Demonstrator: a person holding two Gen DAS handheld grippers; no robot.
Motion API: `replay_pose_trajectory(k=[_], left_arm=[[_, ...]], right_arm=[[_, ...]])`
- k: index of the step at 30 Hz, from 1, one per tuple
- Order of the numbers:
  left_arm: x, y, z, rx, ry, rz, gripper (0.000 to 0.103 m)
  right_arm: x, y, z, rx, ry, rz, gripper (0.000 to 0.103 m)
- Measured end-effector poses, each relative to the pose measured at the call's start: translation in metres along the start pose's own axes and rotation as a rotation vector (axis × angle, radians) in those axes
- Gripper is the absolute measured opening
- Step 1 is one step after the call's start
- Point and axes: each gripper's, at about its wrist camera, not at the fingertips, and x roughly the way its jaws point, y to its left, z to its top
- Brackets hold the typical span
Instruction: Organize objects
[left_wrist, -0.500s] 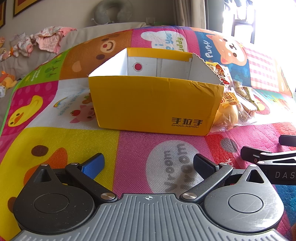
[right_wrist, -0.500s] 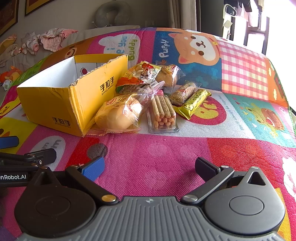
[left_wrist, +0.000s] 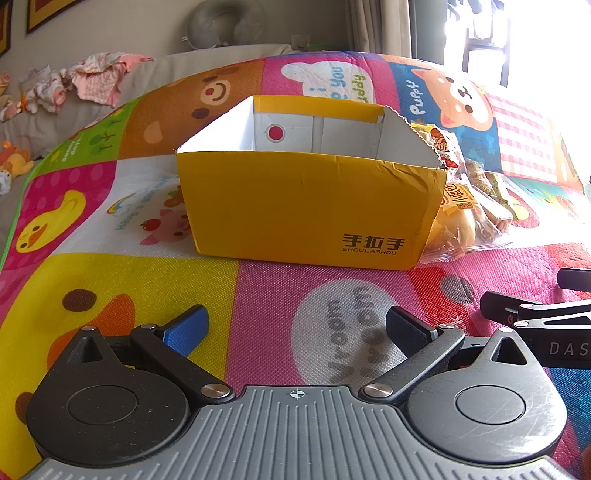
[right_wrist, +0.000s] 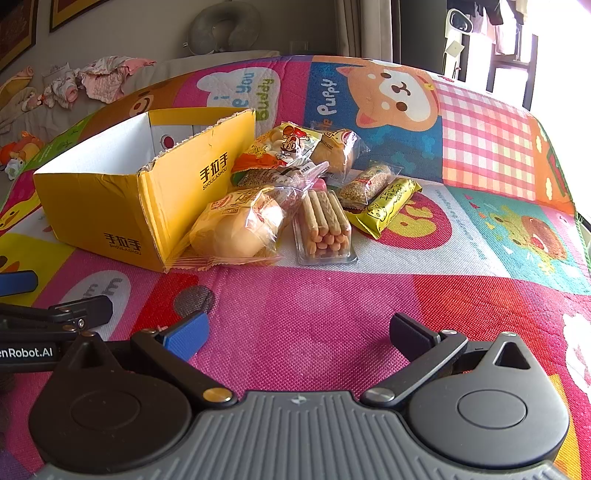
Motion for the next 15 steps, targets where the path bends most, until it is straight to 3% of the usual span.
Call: replay_pose_trajectory(k=[15], left_arm=[[0.0, -0.0001, 0.0, 0.0, 0.0, 0.0, 0.103]], right_arm=[[0.0006, -0.0008, 0.0001, 0.002, 0.0, 0.002, 0.103]])
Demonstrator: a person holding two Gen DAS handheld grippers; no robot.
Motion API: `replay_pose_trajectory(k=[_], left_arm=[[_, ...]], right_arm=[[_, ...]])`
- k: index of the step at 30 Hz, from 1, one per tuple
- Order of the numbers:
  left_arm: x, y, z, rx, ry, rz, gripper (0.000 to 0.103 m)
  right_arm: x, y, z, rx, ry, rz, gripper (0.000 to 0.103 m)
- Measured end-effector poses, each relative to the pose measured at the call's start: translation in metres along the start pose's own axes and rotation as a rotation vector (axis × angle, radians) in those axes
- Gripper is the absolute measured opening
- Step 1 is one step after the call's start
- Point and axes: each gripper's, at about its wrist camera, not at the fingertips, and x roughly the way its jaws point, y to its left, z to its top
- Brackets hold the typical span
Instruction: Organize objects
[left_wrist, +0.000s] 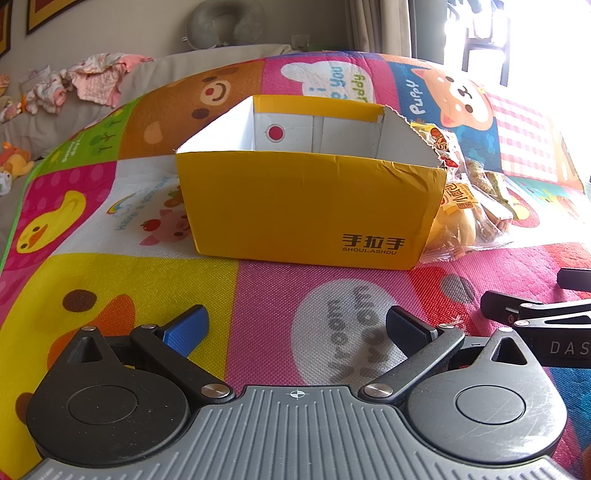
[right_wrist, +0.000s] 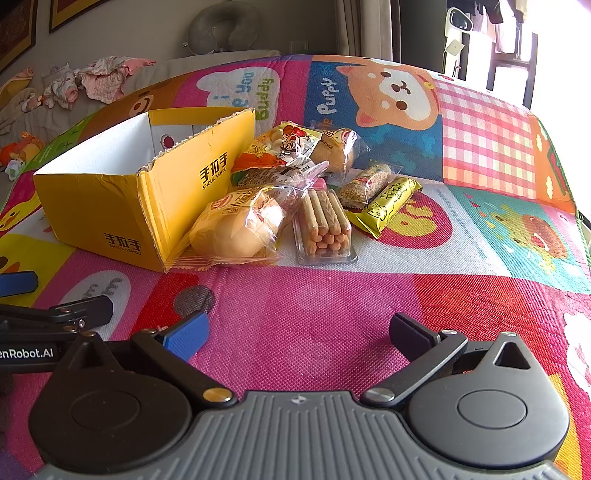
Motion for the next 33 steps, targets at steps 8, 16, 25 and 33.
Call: replay_pose_trajectory(k=[8, 16, 25, 33], left_arm=[[0.0, 0.0, 0.0, 0.0, 0.0, 0.0, 0.103], [0.0, 0.0001, 0.0, 0.0, 0.0, 0.0, 0.103], [-0.0004, 0.0, -0.0004, 0.001, 0.001, 0.001, 0.103], [-0.0027, -0.0009, 0.0015, 0.003, 0.001, 0.003, 0.103]], right_arm=[[-0.0003, 0.0003, -0.0002, -0.001, 0.0, -0.001, 0.103], [-0.0011, 0.0014, -0.0001, -0.004, -0.003, -0.003, 0.103], [0.0001, 0.0005, 0.0008, 0.01, 0.008, 0.002, 0.103], [0.0012, -0.0007, 0.0013, 0.01, 0.009, 0.004, 0.103]])
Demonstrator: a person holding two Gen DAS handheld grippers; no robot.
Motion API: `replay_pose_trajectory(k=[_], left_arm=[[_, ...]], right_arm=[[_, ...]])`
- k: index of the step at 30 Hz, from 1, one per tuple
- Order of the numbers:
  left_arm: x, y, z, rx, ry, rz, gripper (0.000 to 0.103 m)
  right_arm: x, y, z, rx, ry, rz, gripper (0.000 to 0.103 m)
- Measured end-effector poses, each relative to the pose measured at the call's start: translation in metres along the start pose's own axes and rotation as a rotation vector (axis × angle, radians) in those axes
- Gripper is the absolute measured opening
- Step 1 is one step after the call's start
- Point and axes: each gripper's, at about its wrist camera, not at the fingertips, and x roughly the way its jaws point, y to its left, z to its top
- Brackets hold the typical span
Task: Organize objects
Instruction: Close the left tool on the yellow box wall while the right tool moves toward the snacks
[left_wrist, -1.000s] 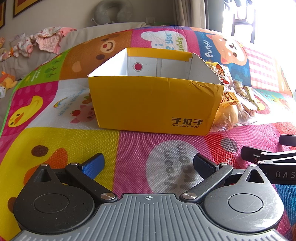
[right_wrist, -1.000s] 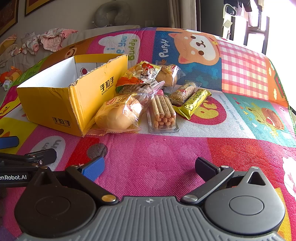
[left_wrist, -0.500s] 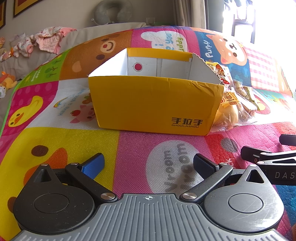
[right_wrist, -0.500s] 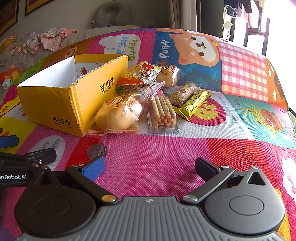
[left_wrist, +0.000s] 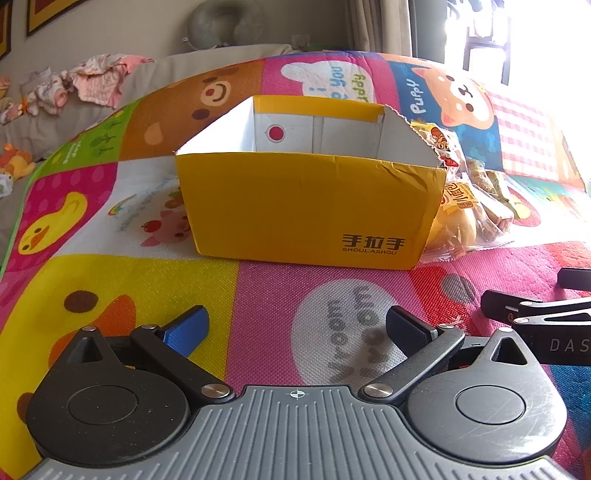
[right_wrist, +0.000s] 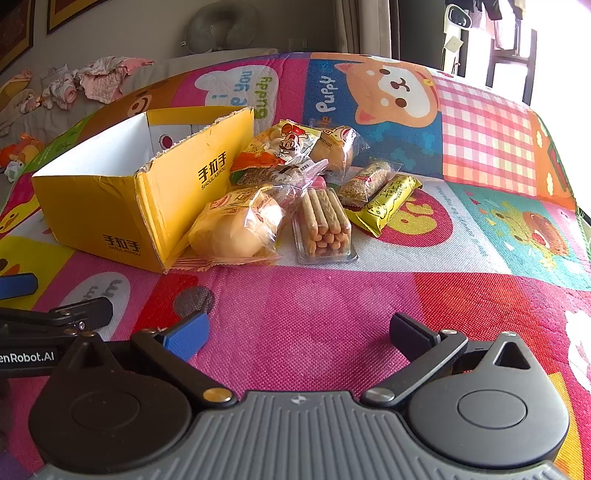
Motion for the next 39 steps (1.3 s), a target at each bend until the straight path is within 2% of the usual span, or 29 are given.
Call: replay_pose_trajectory(k=[14, 20, 29, 32, 35, 37, 39], left_arm=[[-0.001, 0.002, -0.001, -0.003, 0.0, 0.0, 0.103], [0.002, 0.003, -0.002, -0.007, 0.0, 0.003, 0.103], [0.002, 0.003, -0.002, -0.007, 0.002, 0.006, 0.103], [0.002, 0.003, -0.002, -0.003, 0.004, 0.006, 0.103], [0.001, 0.009, 0.003, -0.011, 0.036, -0.021, 0.103], [-0.007, 0.017, 0.007, -0.024, 0.091, -0.041, 0.103], [-0.022, 0.03, 0.019, -0.039, 0.13, -0.018, 0.103]], right_arm=[[0.002, 0.0, 0.002, 0.013, 0.007, 0.003, 0.103], [0.006, 0.002, 0.011, -0.001, 0.081, -0.003, 0.103], [0.005, 0.004, 0.007, 0.047, 0.049, -0.035, 0.103], [0.006, 0.006, 0.009, 0.027, 0.062, -0.041, 0.103], [0.009, 0.004, 0.015, 0.018, 0.098, -0.027, 0.103], [0.011, 0.004, 0.018, 0.03, 0.125, -0.032, 0.103], [0.013, 0.005, 0.024, 0.047, 0.169, -0.043, 0.103]])
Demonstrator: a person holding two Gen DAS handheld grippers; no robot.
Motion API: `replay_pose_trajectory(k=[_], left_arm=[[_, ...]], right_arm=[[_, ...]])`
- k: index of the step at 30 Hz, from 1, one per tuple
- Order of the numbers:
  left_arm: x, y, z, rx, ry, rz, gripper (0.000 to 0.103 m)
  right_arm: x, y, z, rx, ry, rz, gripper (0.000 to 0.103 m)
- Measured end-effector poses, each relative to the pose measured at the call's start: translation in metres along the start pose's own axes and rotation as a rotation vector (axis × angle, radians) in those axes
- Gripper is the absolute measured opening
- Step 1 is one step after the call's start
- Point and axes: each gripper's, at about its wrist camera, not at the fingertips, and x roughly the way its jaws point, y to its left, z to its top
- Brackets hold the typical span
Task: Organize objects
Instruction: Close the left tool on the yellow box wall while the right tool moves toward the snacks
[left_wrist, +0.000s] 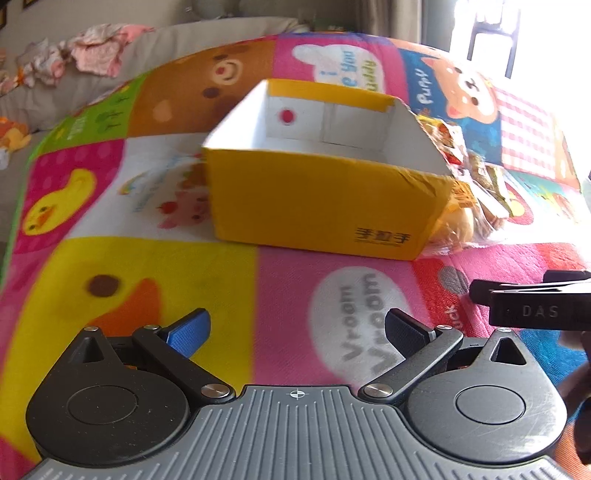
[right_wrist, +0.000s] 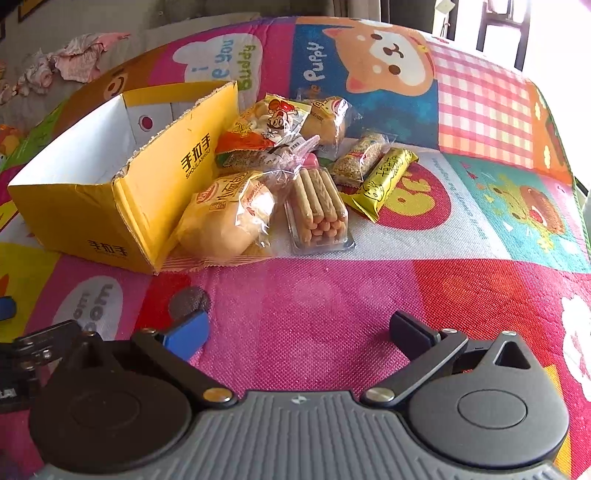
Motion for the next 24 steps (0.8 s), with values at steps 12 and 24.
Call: replay_pose_trajectory(k=[12, 24], left_arm=[[0.028, 0.04, 0.17, 0.084, 0.193, 0.039, 0.103], [0.113, 0.023, 0.182, 0.172, 0.244, -0.001, 0.094]], right_arm=[[0.005, 0.0, 0.017, -0.041, 0.131, 0.027, 0.103], [-0.068, -0.018, 0.032, 0.143, 0.313, 0.049, 0.103]])
